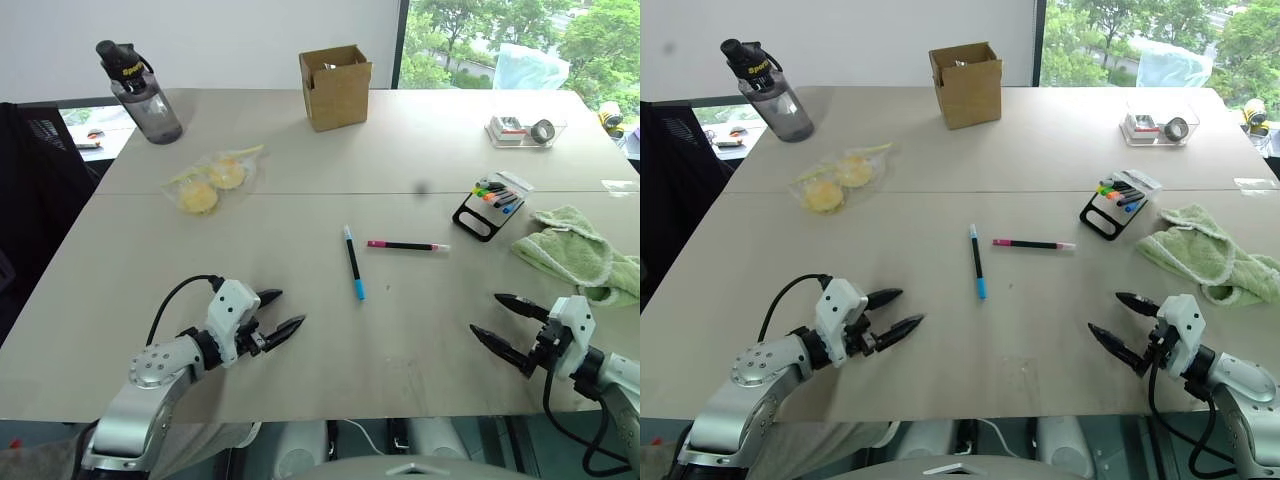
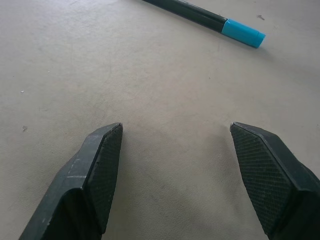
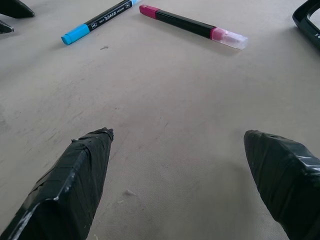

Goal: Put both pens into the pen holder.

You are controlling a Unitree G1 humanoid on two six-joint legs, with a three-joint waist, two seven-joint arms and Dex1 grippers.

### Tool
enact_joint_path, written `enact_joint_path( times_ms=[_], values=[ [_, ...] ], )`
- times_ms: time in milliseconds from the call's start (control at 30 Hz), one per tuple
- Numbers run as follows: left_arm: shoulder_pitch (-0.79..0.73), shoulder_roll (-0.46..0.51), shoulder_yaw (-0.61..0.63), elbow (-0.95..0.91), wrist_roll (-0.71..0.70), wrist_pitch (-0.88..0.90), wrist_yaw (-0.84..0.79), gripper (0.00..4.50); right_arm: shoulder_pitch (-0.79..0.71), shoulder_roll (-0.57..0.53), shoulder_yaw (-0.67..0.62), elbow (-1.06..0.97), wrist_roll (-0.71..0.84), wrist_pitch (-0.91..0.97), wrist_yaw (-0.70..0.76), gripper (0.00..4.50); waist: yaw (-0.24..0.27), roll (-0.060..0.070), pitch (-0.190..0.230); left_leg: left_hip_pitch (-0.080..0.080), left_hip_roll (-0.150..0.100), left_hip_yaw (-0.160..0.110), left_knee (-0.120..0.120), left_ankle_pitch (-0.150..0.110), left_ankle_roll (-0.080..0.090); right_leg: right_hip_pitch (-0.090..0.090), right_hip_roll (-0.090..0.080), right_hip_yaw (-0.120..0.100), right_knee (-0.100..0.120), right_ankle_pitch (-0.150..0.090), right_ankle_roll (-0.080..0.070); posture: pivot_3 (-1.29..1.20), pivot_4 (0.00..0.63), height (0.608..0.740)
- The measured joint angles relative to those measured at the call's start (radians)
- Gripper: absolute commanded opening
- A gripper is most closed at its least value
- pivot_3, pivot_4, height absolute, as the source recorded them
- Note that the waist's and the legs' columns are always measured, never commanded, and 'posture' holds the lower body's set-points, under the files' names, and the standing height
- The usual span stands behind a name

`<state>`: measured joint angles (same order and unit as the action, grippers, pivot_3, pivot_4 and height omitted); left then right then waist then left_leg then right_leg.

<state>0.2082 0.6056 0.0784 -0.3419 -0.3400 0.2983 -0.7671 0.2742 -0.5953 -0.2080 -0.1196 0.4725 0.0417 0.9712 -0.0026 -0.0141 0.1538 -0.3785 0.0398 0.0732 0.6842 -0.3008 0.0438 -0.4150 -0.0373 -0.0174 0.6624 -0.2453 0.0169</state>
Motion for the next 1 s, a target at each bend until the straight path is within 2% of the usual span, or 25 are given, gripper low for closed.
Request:
enact_joint_path(
  times_ms=[333,1000],
  values=[
    [-0.033,0.007,0.0,0.005,-0.014,0.02,-0.015,3.55,-0.012,-0.021,0.005,0.044,-0.041,-0.029,0.035,4.45,0.006,0.0,0.0,0.0,0.0,0.0,0.0,0.0,0.0,0.0,0.0,0.0,0.0,0.0,0.0,0.0,0.15,0.736],
    [-0.046,-0.01,-0.01,0.019,-0.017,0.024,-0.016,3.55,-0.059,-0.043,0.018,0.015,-0.067,0.049,0.006,4.45,0.014,0.0,0.0,0.0,0.0,0.0,0.0,0.0,0.0,0.0,0.0,0.0,0.0,0.0,0.0,0.0,0.15,0.736]
  ],
)
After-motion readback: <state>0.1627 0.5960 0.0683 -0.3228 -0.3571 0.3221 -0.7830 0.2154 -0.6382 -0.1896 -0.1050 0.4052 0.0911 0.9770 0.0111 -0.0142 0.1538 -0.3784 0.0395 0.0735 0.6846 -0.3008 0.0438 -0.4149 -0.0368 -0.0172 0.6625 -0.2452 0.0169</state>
